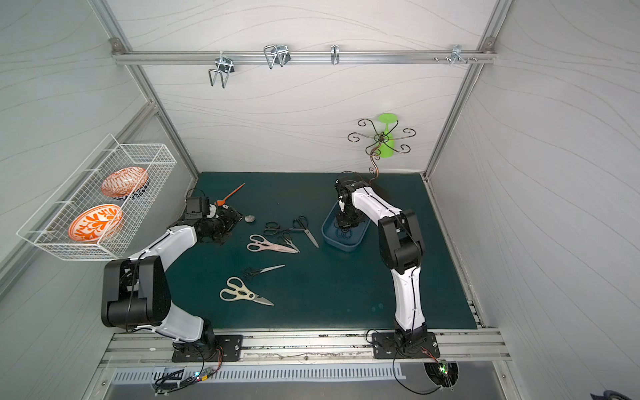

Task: Put the scissors into the storage box
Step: Place the scissors in the storage box.

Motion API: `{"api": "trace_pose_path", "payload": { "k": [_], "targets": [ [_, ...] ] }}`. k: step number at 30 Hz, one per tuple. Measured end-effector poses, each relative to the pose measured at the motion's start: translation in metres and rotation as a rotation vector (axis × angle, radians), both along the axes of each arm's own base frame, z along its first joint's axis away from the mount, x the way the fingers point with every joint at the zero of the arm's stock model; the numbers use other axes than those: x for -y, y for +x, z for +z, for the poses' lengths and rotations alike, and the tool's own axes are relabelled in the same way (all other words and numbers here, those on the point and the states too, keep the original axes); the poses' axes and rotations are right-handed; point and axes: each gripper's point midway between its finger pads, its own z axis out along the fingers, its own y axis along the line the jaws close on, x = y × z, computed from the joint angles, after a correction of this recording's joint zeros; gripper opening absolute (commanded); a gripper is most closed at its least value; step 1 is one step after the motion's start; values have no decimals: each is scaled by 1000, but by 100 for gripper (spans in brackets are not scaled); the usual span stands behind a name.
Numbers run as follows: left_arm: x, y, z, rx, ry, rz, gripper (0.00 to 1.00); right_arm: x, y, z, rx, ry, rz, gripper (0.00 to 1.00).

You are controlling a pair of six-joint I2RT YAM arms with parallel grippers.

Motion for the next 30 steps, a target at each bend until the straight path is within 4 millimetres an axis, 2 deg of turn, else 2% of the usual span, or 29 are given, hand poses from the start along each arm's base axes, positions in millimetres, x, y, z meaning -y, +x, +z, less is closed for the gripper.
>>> {"api": "trace_pose_path", "payload": {
  "k": [3,12,19,22,25,28,30],
  "targets": [
    [0,0,-1,-4,-2,0,98,0,-1,-8,-15,-6,-1,0],
    [2,0,-5,-14,-6,-4,98,0,1,-8,-11,-4,-17,23],
    [2,0,-7,-19,-9,-4,98,0,6,0,10,-12,-19,25],
    [3,0,-7,-20,-11,-4,98,-2,14,14,40,-3,-20,27],
    [3,0,-7,-22,-15,0,97,-10,21,39,88,27,-16,29],
    [3,-1,-6,-23,-19,3,97,-24,26,71,154,75,0,31],
    [4,-1,-6,-23,-23,3,97,-43,27,94,203,112,33,31]
  ]
}}
